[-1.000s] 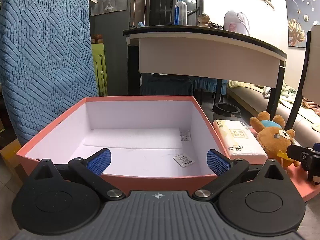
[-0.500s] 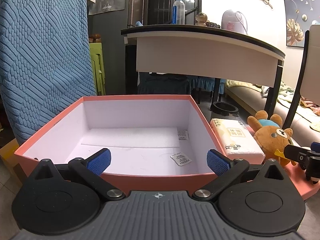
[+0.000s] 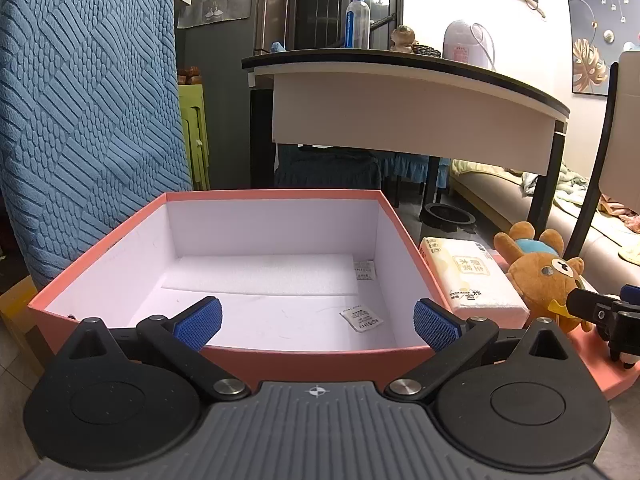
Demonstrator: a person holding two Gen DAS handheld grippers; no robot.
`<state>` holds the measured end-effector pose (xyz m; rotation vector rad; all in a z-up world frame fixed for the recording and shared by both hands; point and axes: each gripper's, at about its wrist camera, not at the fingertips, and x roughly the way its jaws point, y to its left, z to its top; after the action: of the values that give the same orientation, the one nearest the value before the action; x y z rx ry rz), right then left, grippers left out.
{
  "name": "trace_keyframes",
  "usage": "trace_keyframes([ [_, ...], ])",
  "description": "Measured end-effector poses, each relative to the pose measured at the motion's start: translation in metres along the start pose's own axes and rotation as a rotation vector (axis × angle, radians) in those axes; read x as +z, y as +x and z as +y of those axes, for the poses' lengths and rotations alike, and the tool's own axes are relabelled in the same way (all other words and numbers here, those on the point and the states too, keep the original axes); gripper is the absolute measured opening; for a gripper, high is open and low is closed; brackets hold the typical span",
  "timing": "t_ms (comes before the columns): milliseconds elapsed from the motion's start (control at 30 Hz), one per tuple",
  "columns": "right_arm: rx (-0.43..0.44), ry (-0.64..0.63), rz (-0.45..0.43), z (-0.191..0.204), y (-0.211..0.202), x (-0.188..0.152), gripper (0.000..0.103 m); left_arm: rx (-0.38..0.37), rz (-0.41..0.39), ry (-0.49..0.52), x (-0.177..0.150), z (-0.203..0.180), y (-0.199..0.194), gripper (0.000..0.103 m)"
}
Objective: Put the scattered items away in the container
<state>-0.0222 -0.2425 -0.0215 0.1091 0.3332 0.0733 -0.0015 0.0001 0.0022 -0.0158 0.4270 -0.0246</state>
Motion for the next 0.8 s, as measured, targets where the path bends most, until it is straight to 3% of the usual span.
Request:
trace_keyframes([
  [400,-0.001,-0.007,-0.007,0.0,0.0,0.001,0.103,-0.002,0.001,0.008,-0.002,-0.001,0.001,0.103],
  [567,0.032,-0.003,-0.09,-0.01,-0.009,0.005,0.103,-0.001,0.003,-0.003,-0.002,0.001,0.001,0.103],
  [800,-0.056,-0.018,-0.201,-0.049,-0.017,0.011,0.103,-0.017,-0.004,-0.001,-0.001,-0.001,-0.002,0.103],
])
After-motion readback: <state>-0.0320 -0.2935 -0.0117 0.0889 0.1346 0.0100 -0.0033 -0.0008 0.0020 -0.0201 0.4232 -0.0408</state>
